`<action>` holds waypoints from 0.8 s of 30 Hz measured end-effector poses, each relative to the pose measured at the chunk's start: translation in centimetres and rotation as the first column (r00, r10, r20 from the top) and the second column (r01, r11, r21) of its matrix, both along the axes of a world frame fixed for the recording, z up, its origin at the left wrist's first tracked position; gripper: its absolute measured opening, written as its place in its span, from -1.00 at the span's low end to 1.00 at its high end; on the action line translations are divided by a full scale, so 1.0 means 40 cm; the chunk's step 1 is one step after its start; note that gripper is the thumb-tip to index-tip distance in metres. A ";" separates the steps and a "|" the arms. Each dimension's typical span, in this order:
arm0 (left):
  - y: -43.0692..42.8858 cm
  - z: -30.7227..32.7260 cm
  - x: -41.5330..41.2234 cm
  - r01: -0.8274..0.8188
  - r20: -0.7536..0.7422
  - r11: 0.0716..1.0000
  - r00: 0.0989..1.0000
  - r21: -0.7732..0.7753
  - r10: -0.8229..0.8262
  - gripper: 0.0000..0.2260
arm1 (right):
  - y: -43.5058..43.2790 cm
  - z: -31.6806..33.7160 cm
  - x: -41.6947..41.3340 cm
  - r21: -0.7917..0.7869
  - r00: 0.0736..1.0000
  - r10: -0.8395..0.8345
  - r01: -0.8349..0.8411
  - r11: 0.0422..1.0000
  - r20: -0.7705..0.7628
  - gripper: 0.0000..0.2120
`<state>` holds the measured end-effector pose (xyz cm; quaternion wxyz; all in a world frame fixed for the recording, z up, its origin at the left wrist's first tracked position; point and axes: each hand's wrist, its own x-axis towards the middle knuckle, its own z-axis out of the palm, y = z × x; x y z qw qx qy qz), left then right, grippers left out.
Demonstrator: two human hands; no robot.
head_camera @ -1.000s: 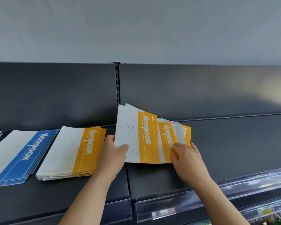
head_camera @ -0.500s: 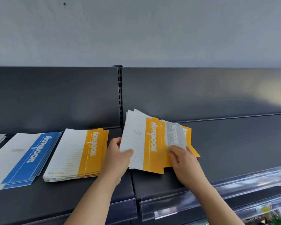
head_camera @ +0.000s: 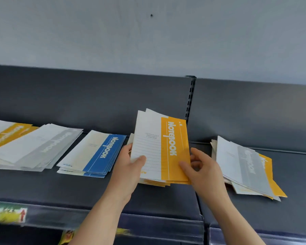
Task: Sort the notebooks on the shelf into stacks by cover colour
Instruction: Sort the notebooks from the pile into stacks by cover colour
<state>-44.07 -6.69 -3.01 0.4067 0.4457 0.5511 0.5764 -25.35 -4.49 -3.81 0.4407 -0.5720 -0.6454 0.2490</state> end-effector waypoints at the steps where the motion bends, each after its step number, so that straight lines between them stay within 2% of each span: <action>1: -0.009 0.003 -0.026 -0.012 -0.017 1.000 1.000 0.008 0.013 -0.73 | -0.002 0.004 -0.028 0.004 1.000 0.014 -0.014 1.000 -0.009 -0.48; 11: -0.152 0.038 -0.452 -0.147 -0.277 0.984 0.946 0.099 0.169 -0.75 | -0.047 0.033 -0.479 0.022 0.979 0.198 -0.198 0.980 -0.041 -0.60; 21: -0.255 0.038 -0.888 -0.280 -0.393 0.953 0.867 0.119 0.304 -0.70 | -0.102 0.030 -0.926 -0.030 0.951 0.300 -0.303 0.953 -0.067 -0.55; 24: -0.250 0.035 -0.975 -0.311 -0.437 0.945 0.839 0.104 0.324 -0.72 | -0.101 0.036 -1.011 -0.042 0.943 0.327 -0.330 0.943 -0.066 -0.61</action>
